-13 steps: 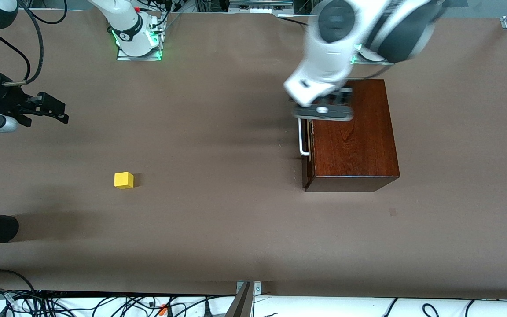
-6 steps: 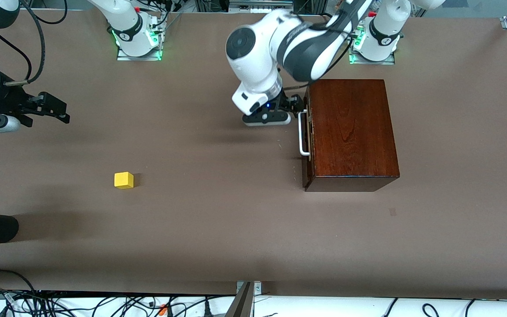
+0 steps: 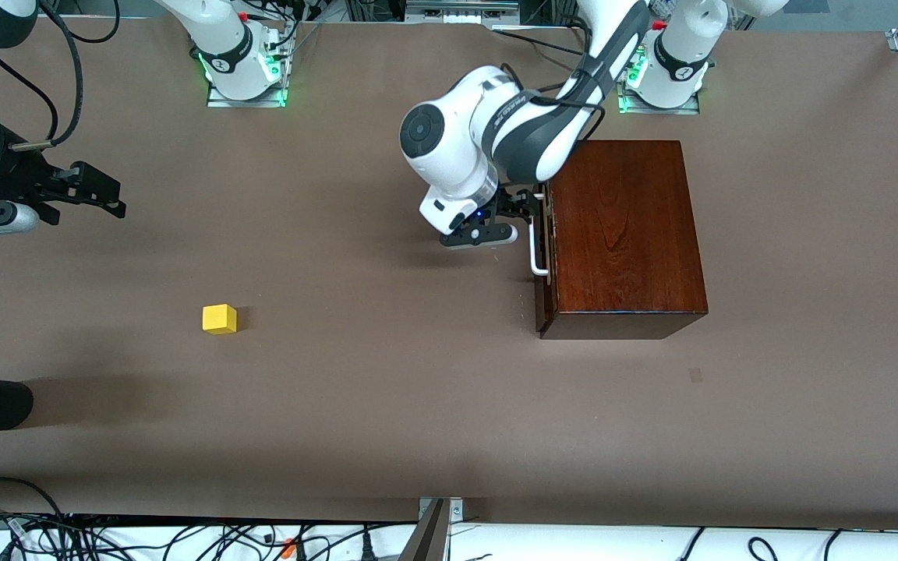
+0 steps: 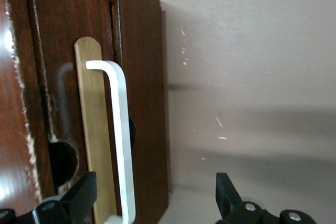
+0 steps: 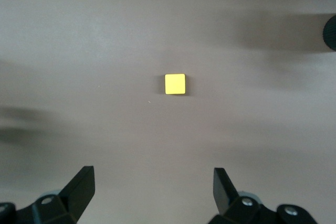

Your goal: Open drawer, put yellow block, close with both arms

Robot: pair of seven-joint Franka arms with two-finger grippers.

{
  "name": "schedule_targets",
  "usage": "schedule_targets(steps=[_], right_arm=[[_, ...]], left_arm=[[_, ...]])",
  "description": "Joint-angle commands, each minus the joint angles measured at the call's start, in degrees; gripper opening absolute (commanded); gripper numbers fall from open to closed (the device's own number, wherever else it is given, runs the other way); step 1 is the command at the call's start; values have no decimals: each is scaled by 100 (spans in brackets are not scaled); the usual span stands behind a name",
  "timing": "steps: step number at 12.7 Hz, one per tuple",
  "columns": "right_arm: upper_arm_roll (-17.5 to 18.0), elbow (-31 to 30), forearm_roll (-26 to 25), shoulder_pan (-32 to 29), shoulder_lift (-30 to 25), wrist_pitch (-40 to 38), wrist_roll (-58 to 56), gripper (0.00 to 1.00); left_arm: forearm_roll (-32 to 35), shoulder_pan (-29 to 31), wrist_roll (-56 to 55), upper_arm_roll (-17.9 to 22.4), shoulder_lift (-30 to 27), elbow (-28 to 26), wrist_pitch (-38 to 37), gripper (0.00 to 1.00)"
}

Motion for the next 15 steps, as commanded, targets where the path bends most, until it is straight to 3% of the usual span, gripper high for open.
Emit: schedule_targets(steps=[1, 10, 15], right_arm=[[11, 172, -10, 14, 60, -77, 56, 100], [-7, 172, -1, -22, 69, -69, -14, 100], [-25, 172, -1, -57, 69, -69, 21, 100]], left_arm=[[436, -21, -110, 11, -18, -289, 166, 100], [446, 41, -110, 63, 0, -825, 711, 100], [437, 24, -189, 55, 53, -826, 888, 100]])
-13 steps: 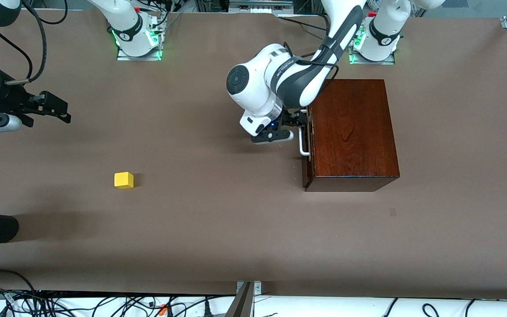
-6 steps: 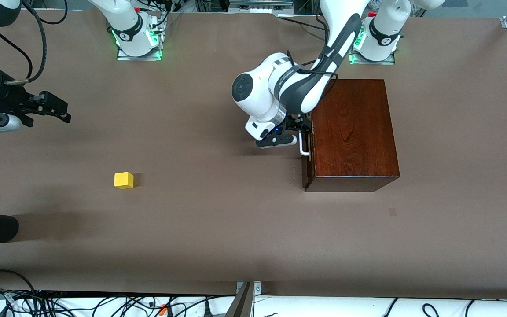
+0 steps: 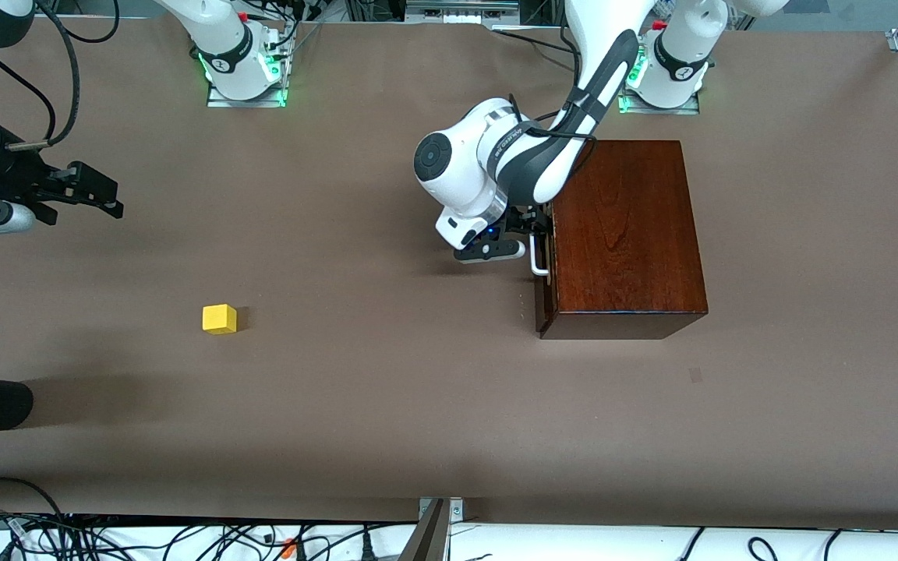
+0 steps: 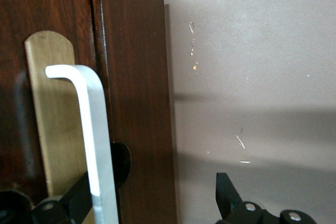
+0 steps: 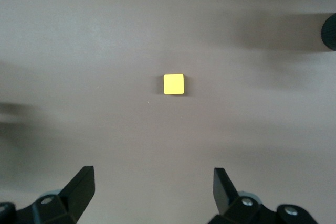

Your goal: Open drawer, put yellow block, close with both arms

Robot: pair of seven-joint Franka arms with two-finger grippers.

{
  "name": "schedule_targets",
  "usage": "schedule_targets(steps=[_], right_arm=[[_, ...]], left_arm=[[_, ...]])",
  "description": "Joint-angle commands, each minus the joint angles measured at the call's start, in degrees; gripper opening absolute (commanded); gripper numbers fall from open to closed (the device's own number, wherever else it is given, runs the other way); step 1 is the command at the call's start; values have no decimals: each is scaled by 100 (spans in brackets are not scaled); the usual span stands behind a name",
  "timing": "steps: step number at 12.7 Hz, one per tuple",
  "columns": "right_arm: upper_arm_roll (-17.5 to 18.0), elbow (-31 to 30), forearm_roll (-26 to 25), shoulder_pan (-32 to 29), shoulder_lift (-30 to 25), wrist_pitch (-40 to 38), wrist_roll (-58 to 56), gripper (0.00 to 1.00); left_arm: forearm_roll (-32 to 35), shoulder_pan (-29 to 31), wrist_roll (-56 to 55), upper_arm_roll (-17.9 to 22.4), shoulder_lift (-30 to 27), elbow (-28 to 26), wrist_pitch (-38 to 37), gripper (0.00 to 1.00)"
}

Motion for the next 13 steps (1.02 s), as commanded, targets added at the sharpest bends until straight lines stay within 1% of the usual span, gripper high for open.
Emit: schedule_targets(steps=[1, 7, 8, 9, 11, 13], right_arm=[[0, 170, -1, -36, 69, -69, 21, 100], [8, 170, -1, -27, 69, -86, 56, 100], [8, 170, -10, -18, 69, -86, 56, 100], [8, 170, -10, -27, 69, -95, 39, 100], [8, 170, -10, -27, 69, -95, -14, 100], [8, 170, -54, -27, 69, -86, -23, 100]], left_arm=[[135, -13, -125, -5, -25, -96, 225, 100], [29, -83, -564, -67, 10, -34, 664, 100], [-75, -83, -582, -67, 1, 0, 709, 100], [-363, -66, -574, -67, -7, 27, 718, 100], [-690, -65, -582, -67, 10, 176, 744, 100], [-989, -74, -582, -67, 19, 177, 1059, 100]])
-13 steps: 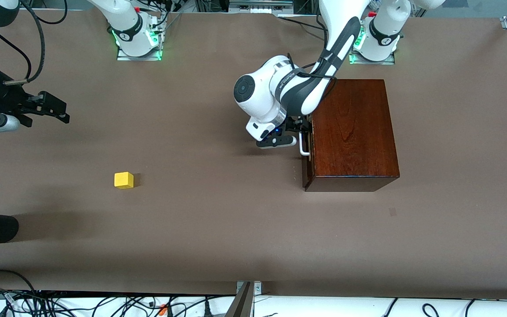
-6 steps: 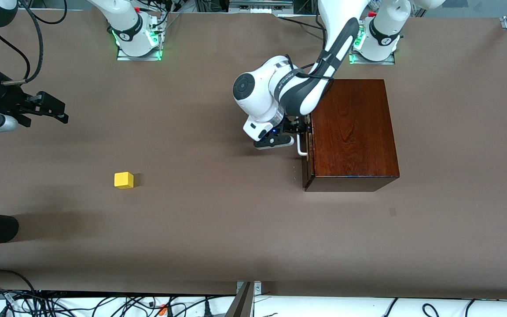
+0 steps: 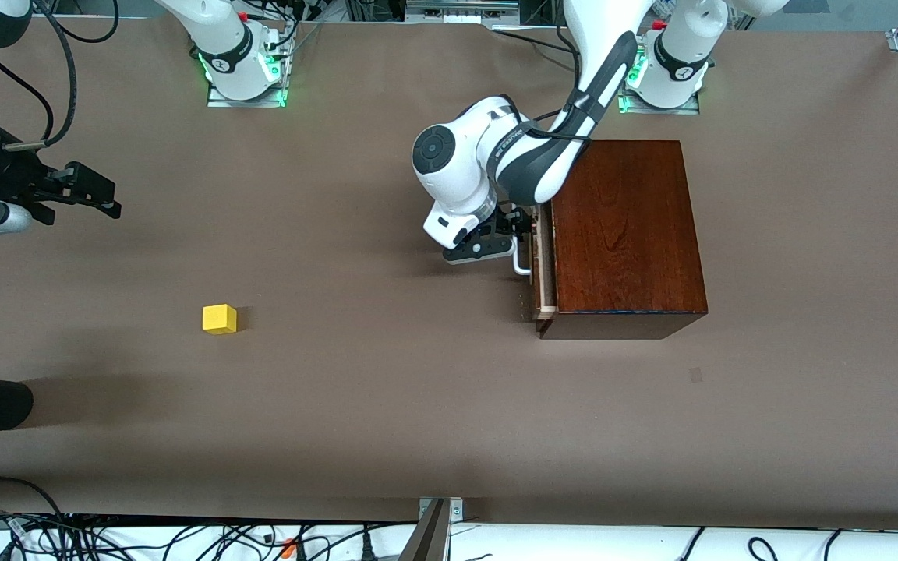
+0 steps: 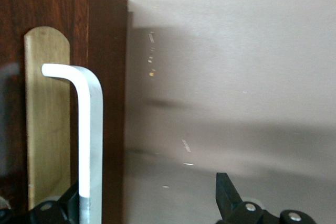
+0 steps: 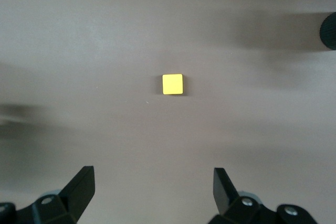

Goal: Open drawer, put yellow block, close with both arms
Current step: 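Pull the drawer handle outward with the left gripper to open it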

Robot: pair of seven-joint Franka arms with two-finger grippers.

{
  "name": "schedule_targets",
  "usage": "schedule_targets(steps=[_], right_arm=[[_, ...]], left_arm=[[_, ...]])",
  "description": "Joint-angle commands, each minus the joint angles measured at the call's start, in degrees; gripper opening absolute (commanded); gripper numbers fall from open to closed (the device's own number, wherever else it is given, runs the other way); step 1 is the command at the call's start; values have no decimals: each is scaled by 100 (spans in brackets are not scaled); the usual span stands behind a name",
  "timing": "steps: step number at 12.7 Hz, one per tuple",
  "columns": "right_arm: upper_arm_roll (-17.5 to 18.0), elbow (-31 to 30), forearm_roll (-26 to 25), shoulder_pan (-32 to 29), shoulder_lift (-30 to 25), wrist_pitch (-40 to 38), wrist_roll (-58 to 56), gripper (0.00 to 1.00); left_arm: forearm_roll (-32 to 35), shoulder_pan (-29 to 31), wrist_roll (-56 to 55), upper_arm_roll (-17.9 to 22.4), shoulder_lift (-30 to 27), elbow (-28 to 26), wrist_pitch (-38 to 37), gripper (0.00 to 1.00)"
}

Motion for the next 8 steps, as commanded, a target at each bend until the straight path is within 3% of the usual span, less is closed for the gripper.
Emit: schedule_targets(steps=[1, 8], right_arm=[[16, 170, -62, -22, 68, -86, -23, 100], [16, 170, -71, -31, 86, -34, -23, 100]], left_arm=[[-480, -48, -100, -60, 14, 88, 450, 100], [-868, -65, -31, -60, 278, 571, 504, 100]])
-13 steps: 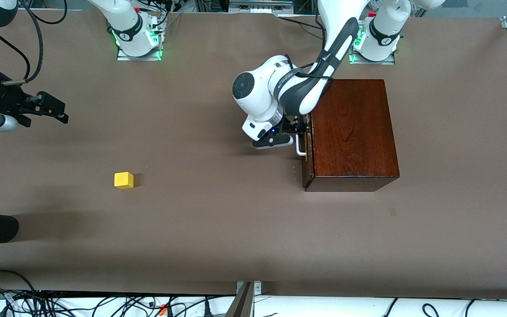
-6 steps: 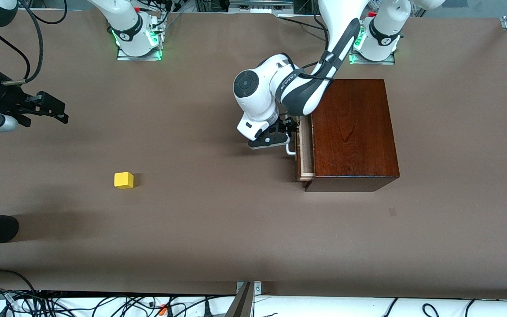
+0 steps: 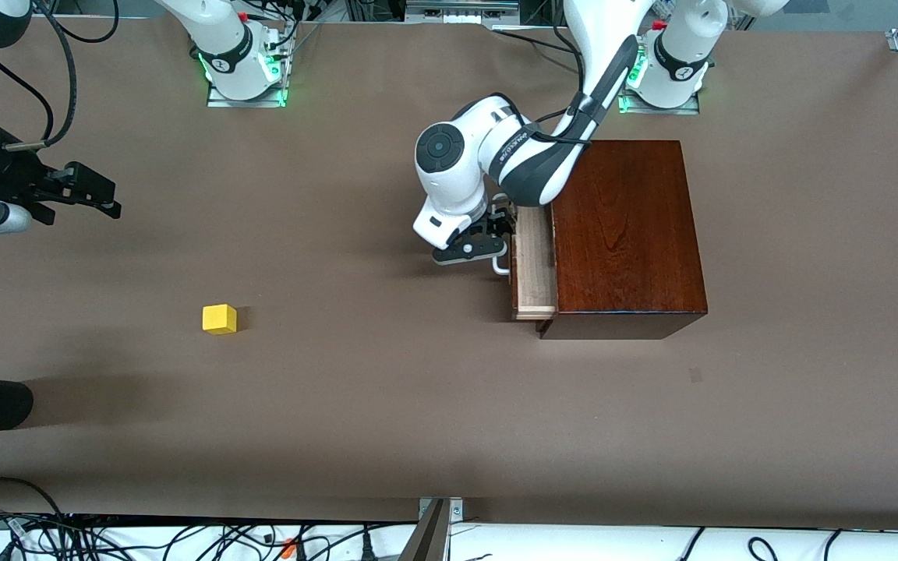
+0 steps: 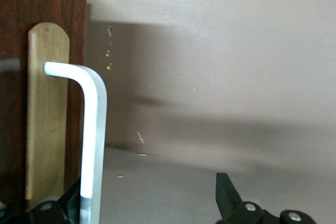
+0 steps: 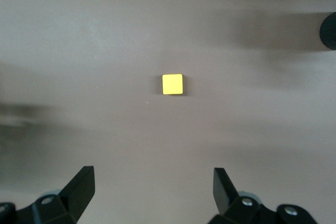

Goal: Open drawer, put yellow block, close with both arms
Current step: 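Pull the drawer handle outward with the left gripper to open it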

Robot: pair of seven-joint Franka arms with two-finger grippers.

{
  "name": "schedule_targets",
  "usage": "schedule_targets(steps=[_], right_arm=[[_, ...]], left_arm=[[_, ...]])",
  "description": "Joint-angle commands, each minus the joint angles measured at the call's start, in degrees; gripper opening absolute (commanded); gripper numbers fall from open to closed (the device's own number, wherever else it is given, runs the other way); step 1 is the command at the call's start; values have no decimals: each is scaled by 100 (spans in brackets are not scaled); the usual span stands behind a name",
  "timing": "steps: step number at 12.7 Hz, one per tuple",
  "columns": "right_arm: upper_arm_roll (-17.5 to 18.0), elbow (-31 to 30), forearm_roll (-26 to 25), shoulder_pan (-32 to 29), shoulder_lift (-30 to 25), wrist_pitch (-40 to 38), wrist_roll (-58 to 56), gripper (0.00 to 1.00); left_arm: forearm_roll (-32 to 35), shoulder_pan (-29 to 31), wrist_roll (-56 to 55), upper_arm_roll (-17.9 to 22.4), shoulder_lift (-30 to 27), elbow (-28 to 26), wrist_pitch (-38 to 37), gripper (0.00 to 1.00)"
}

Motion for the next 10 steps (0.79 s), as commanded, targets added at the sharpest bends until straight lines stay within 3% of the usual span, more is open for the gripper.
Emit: schedule_targets(steps=[1, 4, 10], right_arm=[[16, 170, -79, -31, 112, 16, -23, 100], [16, 170, -193, -31, 121, 270, -23, 100], [16, 143, -429, 21, 708, 535, -23, 100]], left_arm=[[-261, -57, -22, -52, 213, 385, 80, 100], [-261, -57, -21, -52, 213, 394, 89, 100], [-157, -118, -13, -43, 169, 394, -24, 100]])
